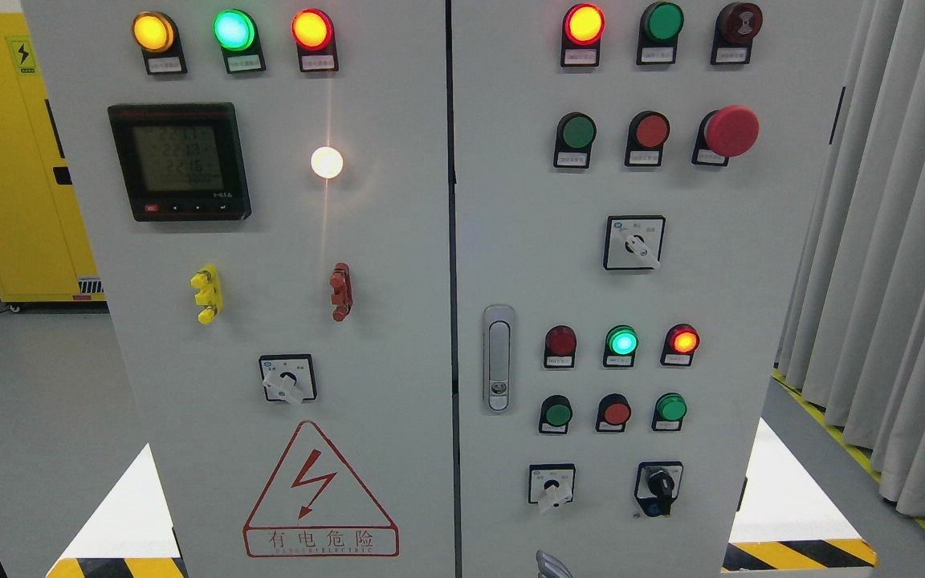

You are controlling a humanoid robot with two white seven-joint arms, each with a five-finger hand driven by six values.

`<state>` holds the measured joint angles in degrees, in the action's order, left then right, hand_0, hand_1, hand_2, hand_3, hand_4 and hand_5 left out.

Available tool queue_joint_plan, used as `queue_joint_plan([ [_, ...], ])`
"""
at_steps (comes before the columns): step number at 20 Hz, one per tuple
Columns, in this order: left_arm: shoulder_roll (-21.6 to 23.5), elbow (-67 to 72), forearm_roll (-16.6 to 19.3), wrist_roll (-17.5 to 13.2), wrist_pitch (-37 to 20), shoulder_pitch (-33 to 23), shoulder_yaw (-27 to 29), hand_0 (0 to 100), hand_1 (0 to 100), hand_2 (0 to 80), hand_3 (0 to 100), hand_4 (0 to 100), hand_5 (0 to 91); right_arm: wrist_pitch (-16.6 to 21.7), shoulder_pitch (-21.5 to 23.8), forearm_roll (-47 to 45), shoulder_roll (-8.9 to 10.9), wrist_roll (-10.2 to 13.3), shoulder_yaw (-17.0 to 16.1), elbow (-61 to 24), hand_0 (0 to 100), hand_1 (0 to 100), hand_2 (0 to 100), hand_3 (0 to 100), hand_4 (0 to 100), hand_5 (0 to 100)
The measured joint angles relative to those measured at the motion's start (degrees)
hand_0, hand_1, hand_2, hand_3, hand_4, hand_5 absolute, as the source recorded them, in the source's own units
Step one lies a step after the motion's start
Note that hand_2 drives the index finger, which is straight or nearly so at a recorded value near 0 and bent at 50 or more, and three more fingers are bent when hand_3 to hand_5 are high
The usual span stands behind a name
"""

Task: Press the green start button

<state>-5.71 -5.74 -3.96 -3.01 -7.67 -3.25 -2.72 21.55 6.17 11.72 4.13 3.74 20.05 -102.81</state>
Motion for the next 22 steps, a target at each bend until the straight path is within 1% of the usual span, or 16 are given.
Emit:
queue_joint_plan([
  [6,0.0,0.0,0.0,0.0,0.0,0.0,0.0,12,56,0.0,0,0,0.0,0.0,0.0,0.3,-0.04,0.0,-0.2,0.0,45,62,0,11,20,12],
  [7,0.0,0.0,0.0,0.0,0.0,0.0,0.0,12,56,0.0,0,0,0.0,0.0,0.0,0.9,-0.07,0.0,-0.3,0.0,35,69,0,13,23,14],
  [8,0.0,0.0,0.0,0.0,0.0,0.0,0.0,12,56,0.0,0,0,0.0,0.0,-0.1,1.8,-0.1,0.2,-0.4,0.1,37,72,0,22,34,23],
  [9,0.0,0.0,0.0,0.0,0.0,0.0,0.0,12,56,0.0,0,0,0.0,0.0,-0.1,3.5,-0.16,1.1,-0.9,0.1,38,75,0,30,43,31],
  [10,0.0,0.0,0.0,0.0,0.0,0.0,0.0,12,56,0.0,0,0,0.0,0.0,-0.2,5.7,-0.24,2.2,-1.4,0.1,37,78,0,44,57,49],
  [11,0.0,0.0,0.0,0.0,0.0,0.0,0.0,12,56,0.0,0,0,0.0,0.0,-0.4,8.5,-0.36,3.1,-2.0,0.0,42,83,0,67,79,78],
  [12,0.0,0.0,0.0,0.0,0.0,0.0,0.0,12,56,0.0,0,0,0.0,0.0,-0.7,11.5,-0.49,4.2,-2.5,0.0,45,85,0,76,87,84],
  [13,0.0,0.0,0.0,0.0,0.0,0.0,0.0,12,56,0.0,0,0,0.0,0.0,-1.0,14.8,-0.62,5.3,-3.2,-0.2,46,86,0,84,94,92],
  [15,0.0,0.0,0.0,0.0,0.0,0.0,0.0,12,56,0.0,0,0,0.0,-0.1,-2.0,22.0,-0.82,6.6,-4.5,-0.4,53,89,0,87,98,98],
  [16,0.0,0.0,0.0,0.0,0.0,0.0,0.0,12,56,0.0,0,0,0.0,-0.2,-2.8,25.8,-0.92,7.2,-5.2,-0.6,54,90,0,89,99,100],
  [17,0.0,0.0,0.0,0.0,0.0,0.0,0.0,12,56,0.0,0,0,0.0,-0.4,-3.3,28.9,-1.0,7.4,-5.7,-0.7,55,90,0,89,99,100],
  [18,0.0,0.0,0.0,0.0,0.0,0.0,0.0,12,56,0.0,0,0,0.0,-0.5,-4.1,31.5,-1.08,7.5,-6.2,-0.7,59,92,0,90,99,100],
  [22,0.0,0.0,0.0,0.0,0.0,0.0,0.0,12,56,0.0,0,0,0.0,-2.4,-9.0,39.1,-1.33,7.8,-7.8,-0.1,61,93,0,91,100,100],
])
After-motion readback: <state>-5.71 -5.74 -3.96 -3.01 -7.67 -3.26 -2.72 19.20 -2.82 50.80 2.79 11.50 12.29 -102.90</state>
